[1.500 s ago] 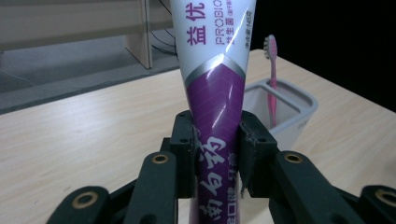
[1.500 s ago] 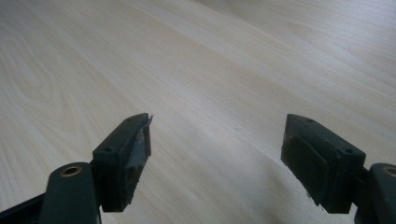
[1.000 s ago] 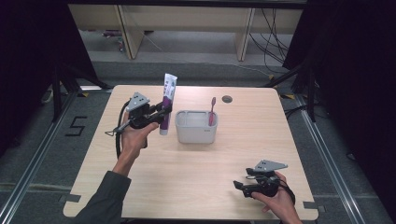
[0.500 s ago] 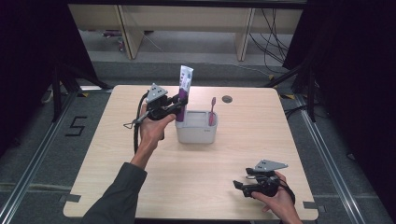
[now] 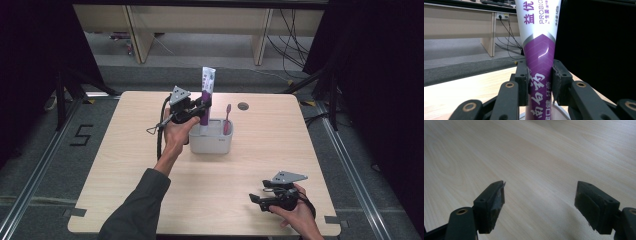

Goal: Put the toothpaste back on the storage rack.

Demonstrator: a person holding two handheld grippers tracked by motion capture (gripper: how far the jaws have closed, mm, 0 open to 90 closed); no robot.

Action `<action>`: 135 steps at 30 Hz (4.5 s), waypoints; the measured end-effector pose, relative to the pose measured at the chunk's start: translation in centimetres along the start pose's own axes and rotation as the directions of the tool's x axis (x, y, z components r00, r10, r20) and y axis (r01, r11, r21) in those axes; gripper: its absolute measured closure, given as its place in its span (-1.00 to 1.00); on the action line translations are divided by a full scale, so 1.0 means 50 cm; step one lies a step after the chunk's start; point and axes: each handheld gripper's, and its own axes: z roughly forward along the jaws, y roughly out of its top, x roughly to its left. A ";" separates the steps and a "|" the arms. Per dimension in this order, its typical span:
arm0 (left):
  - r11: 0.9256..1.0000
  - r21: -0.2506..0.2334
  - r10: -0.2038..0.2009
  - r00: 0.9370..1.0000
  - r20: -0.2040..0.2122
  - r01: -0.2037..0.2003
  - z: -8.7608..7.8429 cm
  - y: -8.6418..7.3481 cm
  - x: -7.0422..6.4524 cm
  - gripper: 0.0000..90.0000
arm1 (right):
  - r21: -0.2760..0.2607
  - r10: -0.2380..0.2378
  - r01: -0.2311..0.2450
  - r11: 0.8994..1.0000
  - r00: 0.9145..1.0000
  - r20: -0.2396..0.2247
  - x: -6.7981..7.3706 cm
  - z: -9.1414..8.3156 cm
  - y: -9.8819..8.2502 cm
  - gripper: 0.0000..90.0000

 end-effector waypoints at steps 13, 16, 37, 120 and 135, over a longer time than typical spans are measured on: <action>1.000 0.002 0.021 1.000 -0.023 -0.021 0.037 -0.043 0.001 0.55 | -0.004 -0.002 0.002 1.000 1.000 -0.005 -0.002 -0.003 0.001 -0.45; 1.000 0.012 0.016 1.000 -0.018 -0.016 0.041 -0.055 0.003 0.55 | -0.014 0.000 0.000 1.000 1.000 -0.002 -0.001 -0.001 -0.001 -0.45; 0.996 0.085 0.037 0.998 -0.055 -0.032 0.049 -0.120 0.014 0.53 | -0.003 -0.007 0.007 1.000 1.000 -0.006 -0.001 0.000 0.000 -0.45; 0.979 0.190 0.098 0.991 -0.094 -0.079 -0.243 -0.166 0.034 -0.44 | -0.016 -0.012 0.012 1.000 1.000 -0.011 -0.003 0.004 0.001 -0.45; 0.972 0.218 0.109 0.991 -0.079 -0.089 -0.272 -0.191 0.037 -0.49 | -0.009 -0.008 0.009 1.000 1.000 0.016 -0.002 0.001 0.001 -0.45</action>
